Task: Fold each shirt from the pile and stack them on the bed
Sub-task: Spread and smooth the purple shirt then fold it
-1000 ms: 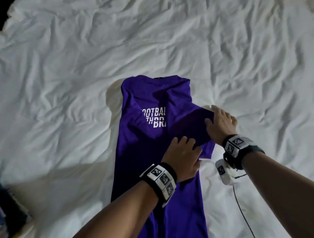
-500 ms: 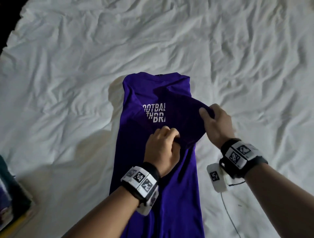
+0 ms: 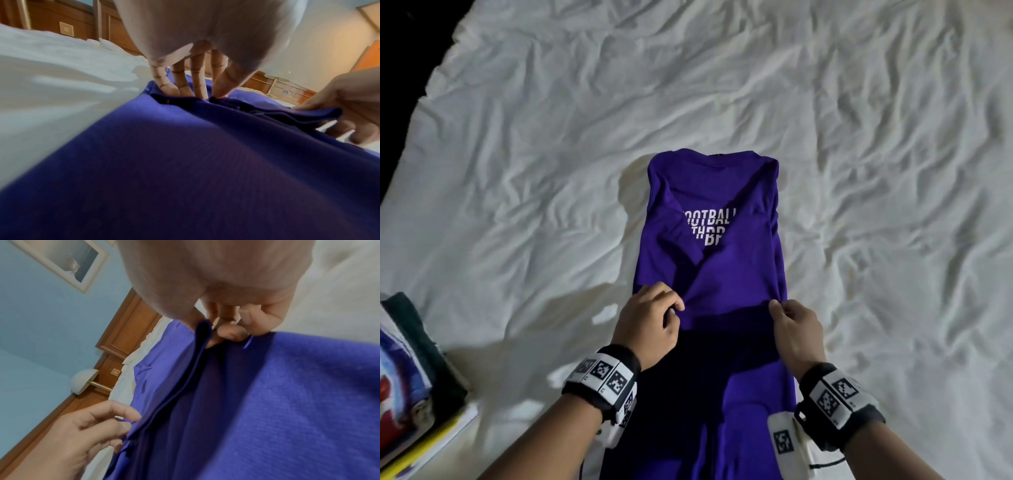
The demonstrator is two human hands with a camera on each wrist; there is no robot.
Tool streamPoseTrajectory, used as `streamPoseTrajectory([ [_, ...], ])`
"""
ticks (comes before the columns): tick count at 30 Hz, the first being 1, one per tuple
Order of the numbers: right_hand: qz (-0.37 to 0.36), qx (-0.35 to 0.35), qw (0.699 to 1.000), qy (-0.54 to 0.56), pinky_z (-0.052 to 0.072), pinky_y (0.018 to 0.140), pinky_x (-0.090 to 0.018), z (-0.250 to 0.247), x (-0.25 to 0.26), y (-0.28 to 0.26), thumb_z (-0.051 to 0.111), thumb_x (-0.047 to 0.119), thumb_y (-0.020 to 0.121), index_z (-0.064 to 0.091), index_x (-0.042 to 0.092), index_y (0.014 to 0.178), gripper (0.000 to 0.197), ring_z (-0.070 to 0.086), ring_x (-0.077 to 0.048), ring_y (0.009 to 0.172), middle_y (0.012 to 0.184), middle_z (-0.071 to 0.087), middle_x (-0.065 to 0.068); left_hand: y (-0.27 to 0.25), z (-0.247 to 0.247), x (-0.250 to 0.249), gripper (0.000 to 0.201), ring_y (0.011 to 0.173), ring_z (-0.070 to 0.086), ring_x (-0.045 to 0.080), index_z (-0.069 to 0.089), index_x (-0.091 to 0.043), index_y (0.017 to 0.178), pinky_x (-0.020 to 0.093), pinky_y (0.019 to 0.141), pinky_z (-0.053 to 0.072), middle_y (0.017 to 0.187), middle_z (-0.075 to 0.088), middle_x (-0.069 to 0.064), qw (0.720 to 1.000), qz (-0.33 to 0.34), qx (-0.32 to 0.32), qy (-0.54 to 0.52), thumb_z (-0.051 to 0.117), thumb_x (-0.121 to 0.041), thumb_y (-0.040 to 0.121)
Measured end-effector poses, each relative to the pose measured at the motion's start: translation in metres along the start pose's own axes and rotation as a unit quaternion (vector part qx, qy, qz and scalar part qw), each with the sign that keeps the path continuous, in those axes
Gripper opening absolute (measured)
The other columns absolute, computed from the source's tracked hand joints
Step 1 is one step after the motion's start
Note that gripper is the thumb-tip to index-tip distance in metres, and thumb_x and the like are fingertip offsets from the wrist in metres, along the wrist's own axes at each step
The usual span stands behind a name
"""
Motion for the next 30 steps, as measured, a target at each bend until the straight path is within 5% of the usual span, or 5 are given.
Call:
streamPoseTrajectory([
  [13, 0.012, -0.01, 0.995, -0.096, 0.042, 0.064, -0.036, -0.012, -0.001, 0.007, 0.053, 0.026, 0.1, 0.054, 0.011, 0.071, 0.034, 0.053, -0.024, 0.067, 0.068, 0.059, -0.006, 0.018, 0.026, -0.024, 0.043, 0.102, 0.055, 0.032, 0.062, -0.019, 0.116, 0.049, 0.082, 0.046, 0.119, 0.054, 0.009, 0.977, 0.033, 0.069, 0.199, 0.064, -0.045, 0.083],
  [17, -0.012, -0.04, 0.984, -0.172, 0.048, 0.083, -0.041, -0.013, 0.004, 0.004, 0.055, 0.032, 0.091, 0.059, 0.021, 0.098, 0.014, 0.057, -0.028, 0.098, 0.102, 0.063, 0.0, 0.022, 0.023, -0.02, 0.053, 0.12, 0.052, 0.037, 0.062, -0.018, 0.122, 0.057, 0.094, 0.043, 0.134, 0.05, 0.013, 0.983, 0.018, 0.061, 0.174, 0.066, -0.049, 0.08],
  [20, -0.19, -0.104, 0.952, -0.215, 0.032, 0.111, -0.048, -0.002, 0.02, 0.012, 0.052, 0.04, 0.089, 0.041, 0.02, 0.145, 0.061, 0.033, -0.028, 0.141, 0.153, 0.038, -0.008, 0.035, 0.022, -0.019, 0.067, 0.147, 0.031, 0.041, 0.05, -0.014, 0.147, 0.064, 0.114, 0.029, 0.16, 0.029, 0.02, 0.985, 0.021, 0.035, 0.169, 0.054, -0.052, 0.091],
  [23, -0.297, -0.011, 0.897, -0.326, 0.002, 0.127, -0.043, 0.029, 0.031, 0.038, 0.033, 0.052, 0.103, 0.009, 0.018, 0.163, 0.073, -0.011, -0.021, 0.157, 0.171, -0.006, -0.005, 0.058, 0.031, -0.006, 0.078, 0.158, 0.003, 0.037, 0.017, -0.012, 0.164, 0.066, 0.123, 0.01, 0.17, 0.001, 0.021, 0.976, 0.022, 0.048, 0.211, 0.033, -0.057, 0.101],
  [30, -0.244, -0.026, 0.883, -0.4, -0.006, 0.126, -0.05, 0.044, 0.013, 0.067, 0.005, 0.062, 0.101, 0.001, 0.013, 0.163, 0.079, -0.016, -0.022, 0.156, 0.17, -0.009, -0.006, 0.066, 0.031, 0.027, 0.081, 0.158, -0.007, 0.032, 0.0, -0.012, 0.164, 0.065, 0.123, 0.001, 0.171, -0.007, 0.018, 0.97, -0.069, 0.035, 0.23, 0.007, -0.064, 0.103],
])
Point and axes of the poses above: each hand's wrist, its own y-axis towards the middle knuckle, its own z-axis out of the palm, x = y × z, the point moved 1 cm from there along y, towards the middle knuckle
